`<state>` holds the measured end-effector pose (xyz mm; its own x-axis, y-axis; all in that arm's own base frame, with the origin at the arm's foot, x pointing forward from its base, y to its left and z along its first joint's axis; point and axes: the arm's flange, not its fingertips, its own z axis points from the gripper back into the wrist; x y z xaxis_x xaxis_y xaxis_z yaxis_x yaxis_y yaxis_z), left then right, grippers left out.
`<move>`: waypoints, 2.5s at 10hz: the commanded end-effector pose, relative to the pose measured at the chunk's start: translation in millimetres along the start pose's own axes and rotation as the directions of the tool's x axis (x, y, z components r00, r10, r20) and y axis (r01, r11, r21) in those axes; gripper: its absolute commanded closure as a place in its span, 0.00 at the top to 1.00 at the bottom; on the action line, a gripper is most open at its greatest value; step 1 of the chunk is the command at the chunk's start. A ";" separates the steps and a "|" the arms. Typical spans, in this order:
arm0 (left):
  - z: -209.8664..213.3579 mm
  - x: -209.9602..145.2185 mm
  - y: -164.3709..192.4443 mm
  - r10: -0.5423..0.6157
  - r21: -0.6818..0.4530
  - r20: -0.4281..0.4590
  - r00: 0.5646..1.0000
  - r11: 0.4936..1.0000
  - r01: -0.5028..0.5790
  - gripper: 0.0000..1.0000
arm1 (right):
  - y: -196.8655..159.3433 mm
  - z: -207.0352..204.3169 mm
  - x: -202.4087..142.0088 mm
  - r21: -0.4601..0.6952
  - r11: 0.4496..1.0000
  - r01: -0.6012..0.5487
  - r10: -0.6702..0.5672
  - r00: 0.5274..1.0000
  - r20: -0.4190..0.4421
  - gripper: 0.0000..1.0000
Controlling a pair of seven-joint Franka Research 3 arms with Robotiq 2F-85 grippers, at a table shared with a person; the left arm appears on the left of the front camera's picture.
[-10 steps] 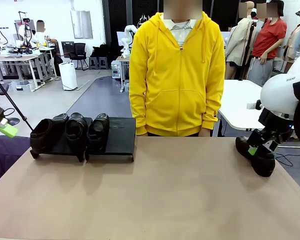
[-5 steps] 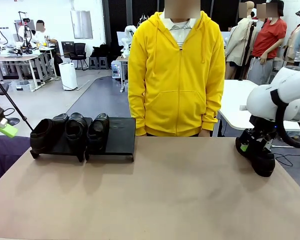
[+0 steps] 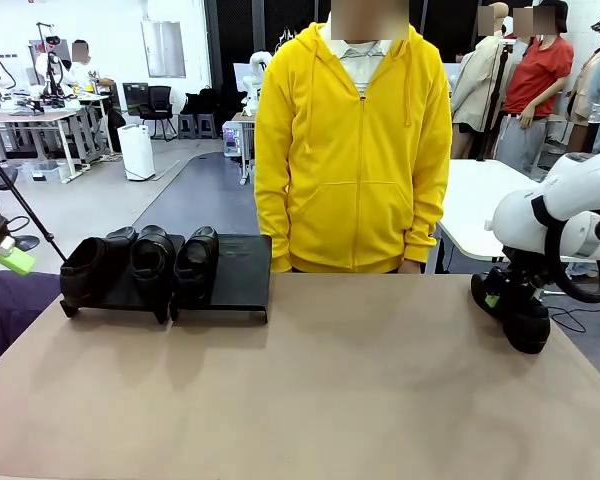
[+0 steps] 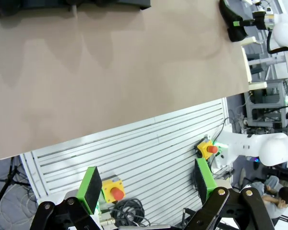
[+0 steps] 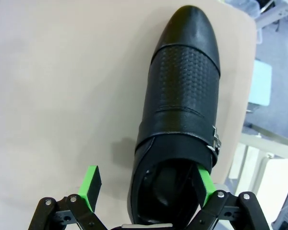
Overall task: Organize the shoes by placing them on the stand.
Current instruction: Pick up one Shoe and place it in the middle of the table.
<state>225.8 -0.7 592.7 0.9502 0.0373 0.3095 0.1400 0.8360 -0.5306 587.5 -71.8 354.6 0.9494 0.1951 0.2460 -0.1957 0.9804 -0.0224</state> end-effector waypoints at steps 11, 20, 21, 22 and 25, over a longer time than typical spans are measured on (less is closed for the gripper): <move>1.5 -1.3 1.9 -0.011 0.005 -0.006 1.000 1.000 0.012 1.00 | -7.5 -0.7 3.3 0.087 0.996 -0.035 0.037 0.999 -0.019 0.00; 1.5 -1.3 1.9 -0.011 0.005 -0.006 1.000 1.000 0.012 1.00 | 47.5 190.9 -92.3 0.072 0.995 0.064 -0.062 0.997 -0.041 0.00; 1.5 -1.3 1.9 -0.011 0.005 -0.006 1.000 1.000 0.012 1.00 | 57.0 210.4 -124.7 0.080 0.993 0.081 -0.077 0.996 -0.055 0.00; 1.5 -1.3 1.9 -0.011 0.005 -0.006 1.000 1.000 0.012 1.00 | 63.9 217.7 -153.3 0.079 0.993 0.088 -0.083 0.994 -0.071 0.00; 1.5 -1.3 1.9 -0.011 0.005 -0.006 1.000 1.000 0.012 1.00 | 55.1 202.7 -175.4 0.159 0.986 0.047 -0.038 0.998 -0.058 0.00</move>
<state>225.7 -0.6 592.6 0.9504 0.0369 0.3089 0.1400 0.8361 -0.5305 337.6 -50.7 512.6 0.9762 0.1299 0.1738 -0.1539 0.9791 0.1326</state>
